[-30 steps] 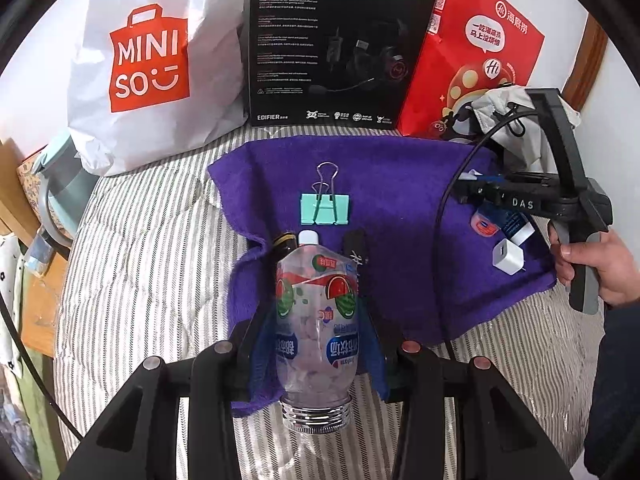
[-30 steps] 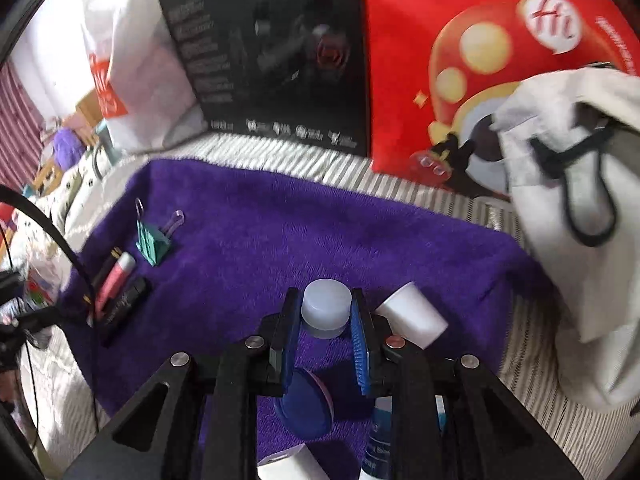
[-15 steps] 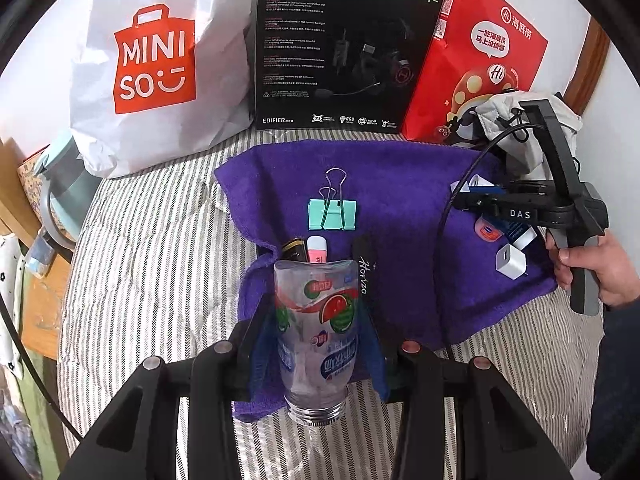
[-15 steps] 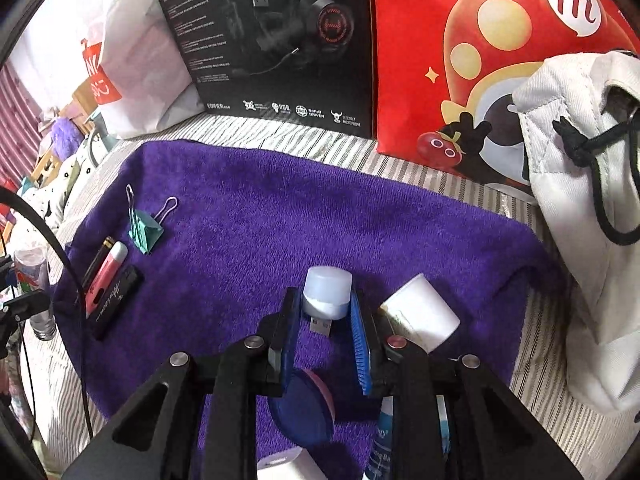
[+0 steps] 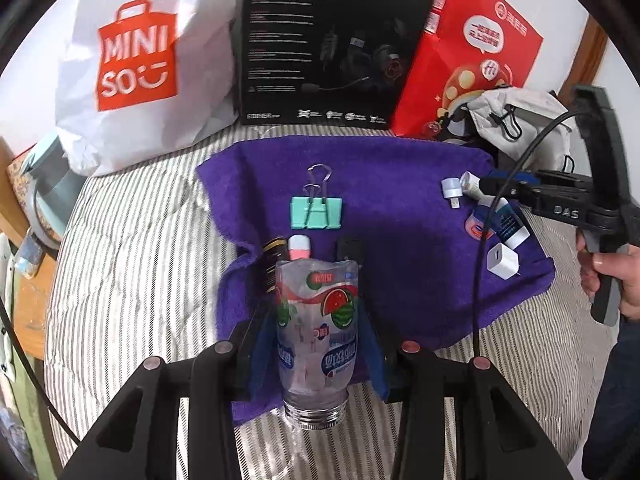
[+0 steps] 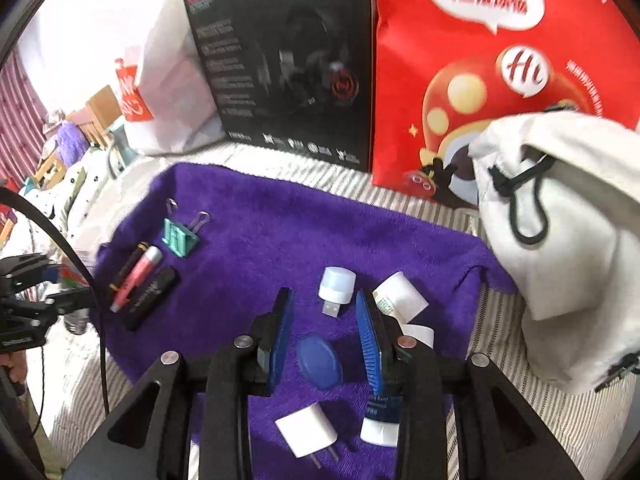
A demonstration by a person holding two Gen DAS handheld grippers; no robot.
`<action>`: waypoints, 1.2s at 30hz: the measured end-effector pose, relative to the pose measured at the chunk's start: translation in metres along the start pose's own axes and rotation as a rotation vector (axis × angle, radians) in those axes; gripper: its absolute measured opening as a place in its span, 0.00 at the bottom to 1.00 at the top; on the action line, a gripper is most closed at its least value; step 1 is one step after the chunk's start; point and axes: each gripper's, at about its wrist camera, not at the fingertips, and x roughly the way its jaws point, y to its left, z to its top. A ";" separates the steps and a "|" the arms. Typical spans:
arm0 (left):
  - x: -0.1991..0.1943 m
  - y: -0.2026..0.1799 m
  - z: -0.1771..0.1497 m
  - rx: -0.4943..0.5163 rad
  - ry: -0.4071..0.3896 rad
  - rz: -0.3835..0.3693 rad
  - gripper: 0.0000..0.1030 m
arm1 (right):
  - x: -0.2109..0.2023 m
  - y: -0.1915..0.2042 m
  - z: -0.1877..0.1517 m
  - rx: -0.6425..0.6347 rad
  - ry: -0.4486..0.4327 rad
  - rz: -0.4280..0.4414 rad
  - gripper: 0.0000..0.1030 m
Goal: Organize rigid objects
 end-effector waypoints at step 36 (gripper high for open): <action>0.081 -0.086 0.019 0.190 0.117 0.030 0.57 | -0.115 -0.028 -0.151 0.208 -0.077 0.013 0.37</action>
